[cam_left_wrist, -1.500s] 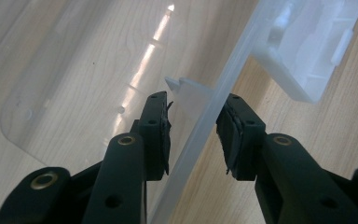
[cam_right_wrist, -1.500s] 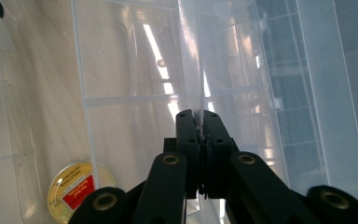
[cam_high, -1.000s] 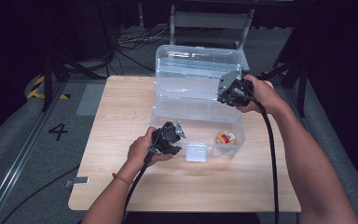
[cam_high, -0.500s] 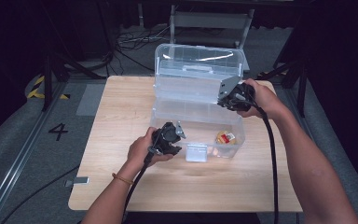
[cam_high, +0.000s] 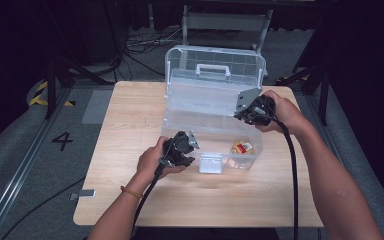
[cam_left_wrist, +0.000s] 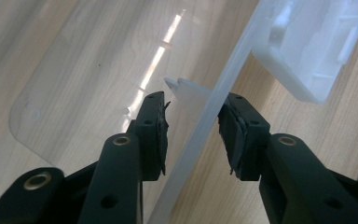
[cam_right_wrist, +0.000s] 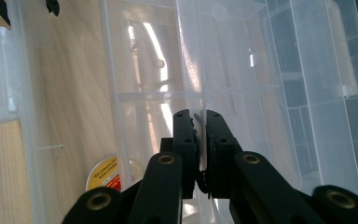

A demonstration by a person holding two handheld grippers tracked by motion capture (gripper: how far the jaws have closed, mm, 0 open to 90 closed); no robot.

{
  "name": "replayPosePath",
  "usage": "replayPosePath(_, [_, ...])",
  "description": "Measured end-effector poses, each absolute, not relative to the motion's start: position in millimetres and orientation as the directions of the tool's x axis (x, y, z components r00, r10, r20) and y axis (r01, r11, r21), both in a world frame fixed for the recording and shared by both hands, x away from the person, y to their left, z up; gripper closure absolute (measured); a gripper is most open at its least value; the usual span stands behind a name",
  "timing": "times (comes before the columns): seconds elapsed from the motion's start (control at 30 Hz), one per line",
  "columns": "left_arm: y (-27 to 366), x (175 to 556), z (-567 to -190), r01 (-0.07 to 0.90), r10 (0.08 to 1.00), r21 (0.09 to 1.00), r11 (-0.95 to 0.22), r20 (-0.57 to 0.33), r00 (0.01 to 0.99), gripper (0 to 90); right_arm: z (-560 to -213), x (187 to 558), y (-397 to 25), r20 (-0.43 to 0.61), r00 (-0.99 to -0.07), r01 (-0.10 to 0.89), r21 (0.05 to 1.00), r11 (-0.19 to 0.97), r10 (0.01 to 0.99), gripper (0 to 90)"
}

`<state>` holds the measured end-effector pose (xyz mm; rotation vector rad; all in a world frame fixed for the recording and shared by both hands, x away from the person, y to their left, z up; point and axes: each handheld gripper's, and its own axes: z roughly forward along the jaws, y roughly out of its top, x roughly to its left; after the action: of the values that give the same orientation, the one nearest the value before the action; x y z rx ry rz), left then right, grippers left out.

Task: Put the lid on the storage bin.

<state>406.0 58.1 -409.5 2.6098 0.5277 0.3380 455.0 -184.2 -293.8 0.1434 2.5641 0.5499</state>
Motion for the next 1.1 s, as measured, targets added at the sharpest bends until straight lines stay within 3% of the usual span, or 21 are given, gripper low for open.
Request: replayPosePath(1.1, [46.6,402.2,-411.1,0.286,0.415,0.483,-0.828,0.182,0.892,59.8,-304.3,438.2,-190.3,-0.475,-0.858,-0.037,0.441,0.897,0.198,82.4])
